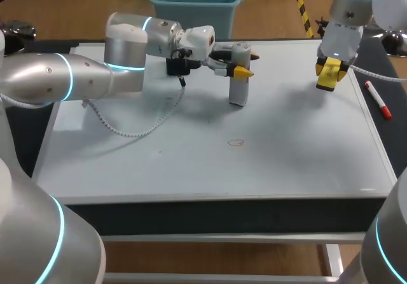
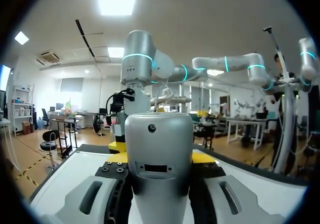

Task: Pick up the inspection probe, press it on each red-marked spot on the whiteboard one by one, put down the probe, pick up the eraser, and wipe off all the red marks.

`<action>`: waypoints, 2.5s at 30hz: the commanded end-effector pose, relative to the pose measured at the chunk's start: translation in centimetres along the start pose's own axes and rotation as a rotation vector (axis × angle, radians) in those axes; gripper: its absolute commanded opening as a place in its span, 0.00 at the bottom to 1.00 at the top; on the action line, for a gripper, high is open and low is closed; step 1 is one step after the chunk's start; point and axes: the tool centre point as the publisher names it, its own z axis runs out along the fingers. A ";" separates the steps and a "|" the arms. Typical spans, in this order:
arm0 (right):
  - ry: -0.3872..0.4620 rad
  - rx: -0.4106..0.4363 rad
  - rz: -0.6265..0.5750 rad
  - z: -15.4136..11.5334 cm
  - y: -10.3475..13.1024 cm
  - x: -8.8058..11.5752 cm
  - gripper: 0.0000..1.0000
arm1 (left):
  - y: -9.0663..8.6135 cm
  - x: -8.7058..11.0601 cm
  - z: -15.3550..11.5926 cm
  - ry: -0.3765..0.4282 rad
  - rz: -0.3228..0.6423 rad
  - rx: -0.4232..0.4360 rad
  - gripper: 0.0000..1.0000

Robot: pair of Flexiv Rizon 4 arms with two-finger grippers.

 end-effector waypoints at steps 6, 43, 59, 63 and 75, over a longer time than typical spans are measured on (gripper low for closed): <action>0.002 0.001 -0.002 0.0 -0.1 0.0 0.00 | -2.1 0.9 -0.8 -0.010 0.011 -0.010 0.00; 0.002 0.001 -0.002 0.0 -0.1 0.0 0.00 | -6.5 10.8 -26.7 -0.455 0.097 -0.077 0.00; 0.002 0.001 -0.002 0.0 -0.1 0.0 0.00 | -5.3 13.0 -29.9 -0.535 0.066 -0.086 0.00; 0.002 0.001 -0.002 0.0 -0.1 0.0 0.00 | -5.3 13.0 -29.9 -0.535 0.066 -0.086 0.00; 0.023 0.011 -0.035 0.1 1.2 -1.0 0.00 | -5.3 13.0 -29.9 -0.535 0.066 -0.086 0.00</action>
